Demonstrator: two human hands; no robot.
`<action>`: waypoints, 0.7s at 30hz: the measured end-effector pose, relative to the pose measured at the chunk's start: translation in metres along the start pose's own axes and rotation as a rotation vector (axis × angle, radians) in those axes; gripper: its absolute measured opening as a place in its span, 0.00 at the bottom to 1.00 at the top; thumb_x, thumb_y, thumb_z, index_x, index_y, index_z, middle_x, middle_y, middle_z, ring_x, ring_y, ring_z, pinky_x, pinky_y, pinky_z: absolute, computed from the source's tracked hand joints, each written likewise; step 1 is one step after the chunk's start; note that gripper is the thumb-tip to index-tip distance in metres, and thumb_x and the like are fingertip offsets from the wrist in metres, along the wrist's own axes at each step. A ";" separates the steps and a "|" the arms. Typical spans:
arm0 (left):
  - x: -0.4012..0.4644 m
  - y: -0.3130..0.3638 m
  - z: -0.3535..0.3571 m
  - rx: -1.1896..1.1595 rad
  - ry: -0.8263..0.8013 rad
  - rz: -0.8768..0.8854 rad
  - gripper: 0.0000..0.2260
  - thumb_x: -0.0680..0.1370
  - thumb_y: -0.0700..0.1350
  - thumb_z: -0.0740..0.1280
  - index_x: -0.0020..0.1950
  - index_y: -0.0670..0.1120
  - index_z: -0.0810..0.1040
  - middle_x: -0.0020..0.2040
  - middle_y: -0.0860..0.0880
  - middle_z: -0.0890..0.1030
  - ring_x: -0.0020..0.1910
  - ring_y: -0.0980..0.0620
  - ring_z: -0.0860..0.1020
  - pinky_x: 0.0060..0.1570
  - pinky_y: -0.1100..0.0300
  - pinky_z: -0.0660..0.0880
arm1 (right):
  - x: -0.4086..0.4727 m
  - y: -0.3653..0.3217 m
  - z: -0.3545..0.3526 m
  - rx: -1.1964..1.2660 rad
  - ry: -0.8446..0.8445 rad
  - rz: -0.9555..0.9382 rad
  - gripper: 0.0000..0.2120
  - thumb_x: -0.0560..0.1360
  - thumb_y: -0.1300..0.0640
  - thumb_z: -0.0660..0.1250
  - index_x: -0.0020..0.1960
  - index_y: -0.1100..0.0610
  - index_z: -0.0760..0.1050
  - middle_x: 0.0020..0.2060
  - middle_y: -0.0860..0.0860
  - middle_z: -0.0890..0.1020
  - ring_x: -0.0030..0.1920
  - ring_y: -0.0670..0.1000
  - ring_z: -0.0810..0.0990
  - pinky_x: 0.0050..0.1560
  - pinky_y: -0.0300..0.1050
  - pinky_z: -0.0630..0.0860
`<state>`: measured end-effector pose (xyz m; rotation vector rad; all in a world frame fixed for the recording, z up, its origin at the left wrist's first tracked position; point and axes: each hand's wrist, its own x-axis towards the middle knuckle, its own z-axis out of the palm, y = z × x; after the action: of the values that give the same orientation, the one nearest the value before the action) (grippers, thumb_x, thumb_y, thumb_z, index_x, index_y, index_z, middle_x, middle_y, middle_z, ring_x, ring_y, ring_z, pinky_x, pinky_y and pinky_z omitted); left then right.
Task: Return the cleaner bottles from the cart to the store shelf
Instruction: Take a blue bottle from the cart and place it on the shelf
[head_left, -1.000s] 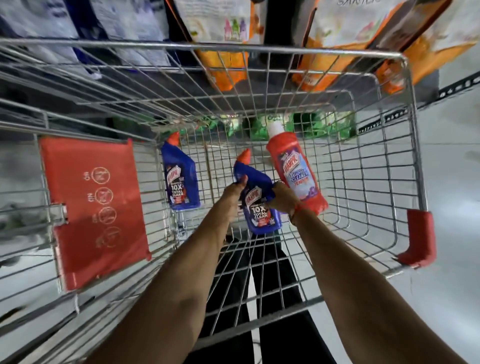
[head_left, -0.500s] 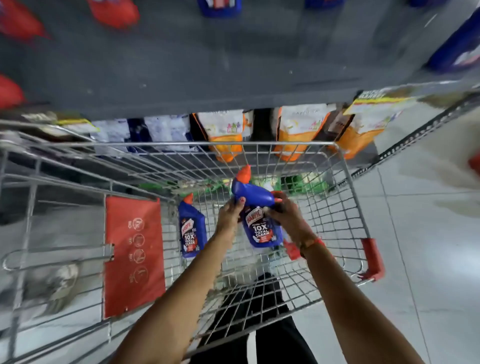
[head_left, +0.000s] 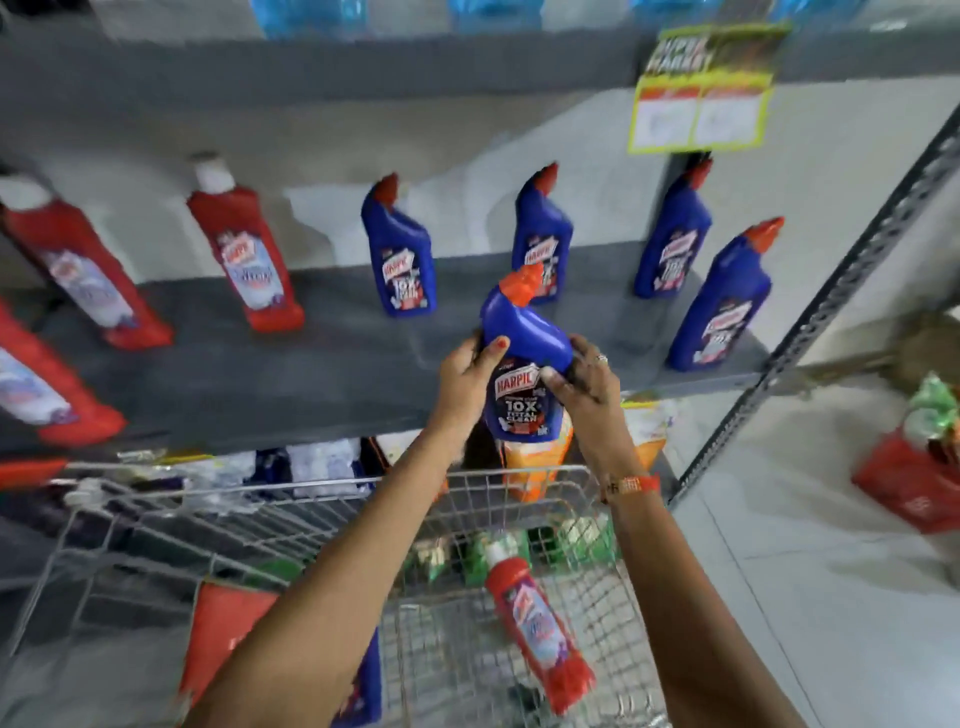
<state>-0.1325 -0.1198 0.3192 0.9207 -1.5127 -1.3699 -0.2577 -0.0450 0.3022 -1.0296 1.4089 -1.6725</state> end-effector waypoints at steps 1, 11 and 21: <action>0.010 0.008 0.007 -0.001 -0.007 0.017 0.08 0.76 0.41 0.62 0.53 0.39 0.75 0.40 0.52 0.78 0.33 0.68 0.77 0.39 0.72 0.73 | 0.012 -0.007 -0.005 -0.020 0.003 -0.033 0.20 0.73 0.68 0.64 0.64 0.62 0.65 0.57 0.61 0.77 0.53 0.51 0.78 0.49 0.36 0.79; 0.072 -0.001 0.058 0.038 -0.100 -0.068 0.15 0.78 0.43 0.59 0.63 0.40 0.70 0.60 0.39 0.77 0.41 0.66 0.75 0.35 0.79 0.73 | 0.077 0.011 -0.043 -0.284 0.116 -0.073 0.20 0.74 0.67 0.63 0.65 0.60 0.63 0.54 0.52 0.75 0.55 0.55 0.75 0.58 0.57 0.75; 0.046 -0.017 0.057 0.024 0.154 -0.049 0.15 0.78 0.37 0.59 0.63 0.34 0.69 0.62 0.38 0.75 0.58 0.54 0.75 0.50 0.74 0.72 | 0.052 0.042 -0.033 -0.052 0.341 -0.083 0.27 0.72 0.66 0.66 0.68 0.60 0.61 0.65 0.53 0.70 0.67 0.49 0.70 0.68 0.54 0.70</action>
<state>-0.2028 -0.1447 0.3071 1.0599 -1.4012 -1.2868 -0.3087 -0.0838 0.2648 -0.8682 1.6514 -1.9510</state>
